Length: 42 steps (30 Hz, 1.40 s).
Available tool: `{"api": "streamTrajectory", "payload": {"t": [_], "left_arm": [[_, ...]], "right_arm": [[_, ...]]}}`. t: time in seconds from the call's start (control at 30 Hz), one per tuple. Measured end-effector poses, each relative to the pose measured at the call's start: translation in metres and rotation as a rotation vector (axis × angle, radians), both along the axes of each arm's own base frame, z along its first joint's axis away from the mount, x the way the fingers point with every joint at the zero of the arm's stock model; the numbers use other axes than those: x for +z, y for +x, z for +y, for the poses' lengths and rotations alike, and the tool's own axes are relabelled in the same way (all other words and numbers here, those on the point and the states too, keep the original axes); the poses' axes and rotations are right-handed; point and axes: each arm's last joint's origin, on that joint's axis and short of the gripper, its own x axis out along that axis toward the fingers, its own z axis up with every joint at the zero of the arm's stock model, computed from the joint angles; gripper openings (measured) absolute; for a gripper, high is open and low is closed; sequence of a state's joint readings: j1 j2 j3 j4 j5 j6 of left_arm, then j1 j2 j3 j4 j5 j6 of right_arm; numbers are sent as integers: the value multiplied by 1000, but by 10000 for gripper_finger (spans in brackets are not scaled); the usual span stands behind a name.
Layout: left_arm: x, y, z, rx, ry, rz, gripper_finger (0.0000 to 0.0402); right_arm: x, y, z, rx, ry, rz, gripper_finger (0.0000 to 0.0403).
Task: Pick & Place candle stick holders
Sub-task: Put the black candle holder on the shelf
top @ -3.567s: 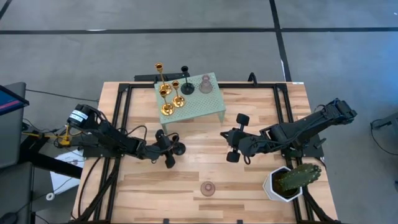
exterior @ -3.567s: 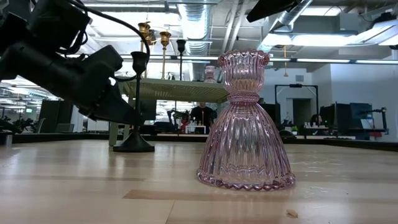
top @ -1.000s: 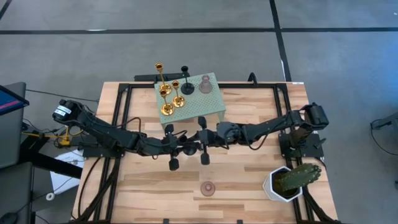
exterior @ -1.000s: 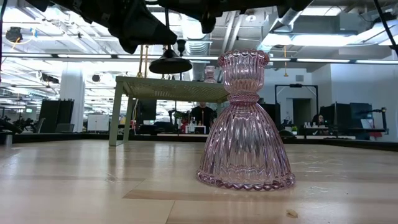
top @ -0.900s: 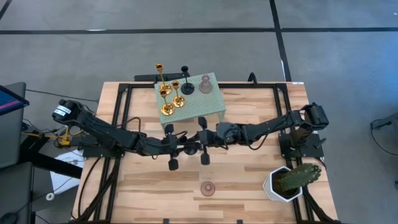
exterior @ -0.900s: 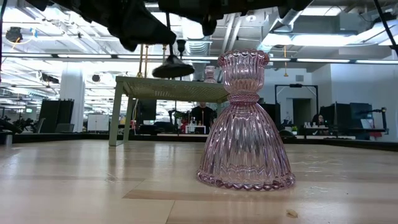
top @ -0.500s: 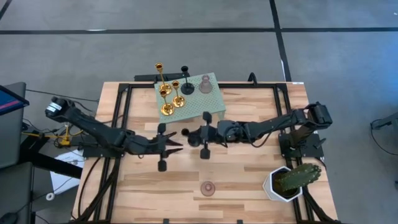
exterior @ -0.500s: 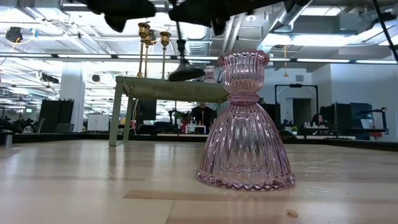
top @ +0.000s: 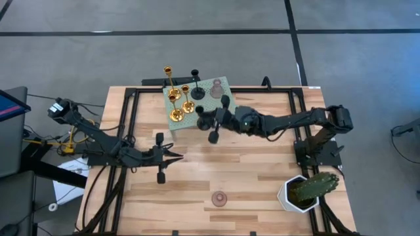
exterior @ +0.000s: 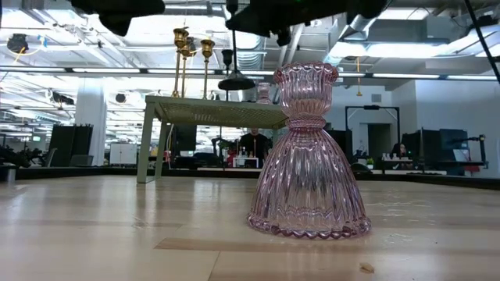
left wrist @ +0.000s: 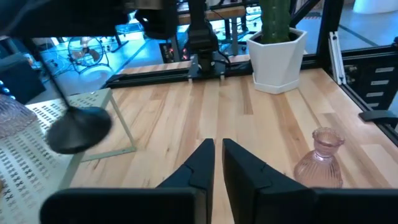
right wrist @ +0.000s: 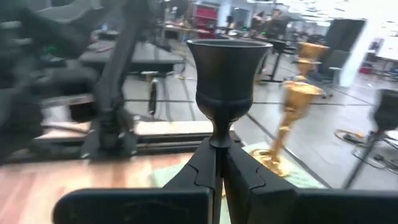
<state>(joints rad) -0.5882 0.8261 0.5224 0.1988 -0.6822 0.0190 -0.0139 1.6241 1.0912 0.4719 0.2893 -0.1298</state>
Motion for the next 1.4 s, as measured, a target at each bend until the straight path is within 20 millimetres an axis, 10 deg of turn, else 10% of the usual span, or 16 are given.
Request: {"api": "streamTrajectory", "payload": {"t": [0.53,1.4], "left_arm": [[0,-2,-3,-17,-2,-3,5],[1,-2,-4,-17,-6,-9,5]], "right_arm": [[6,-9,-73,-95,151,-115,0],[-30,7,-97,-130,161,-88,0]]}}
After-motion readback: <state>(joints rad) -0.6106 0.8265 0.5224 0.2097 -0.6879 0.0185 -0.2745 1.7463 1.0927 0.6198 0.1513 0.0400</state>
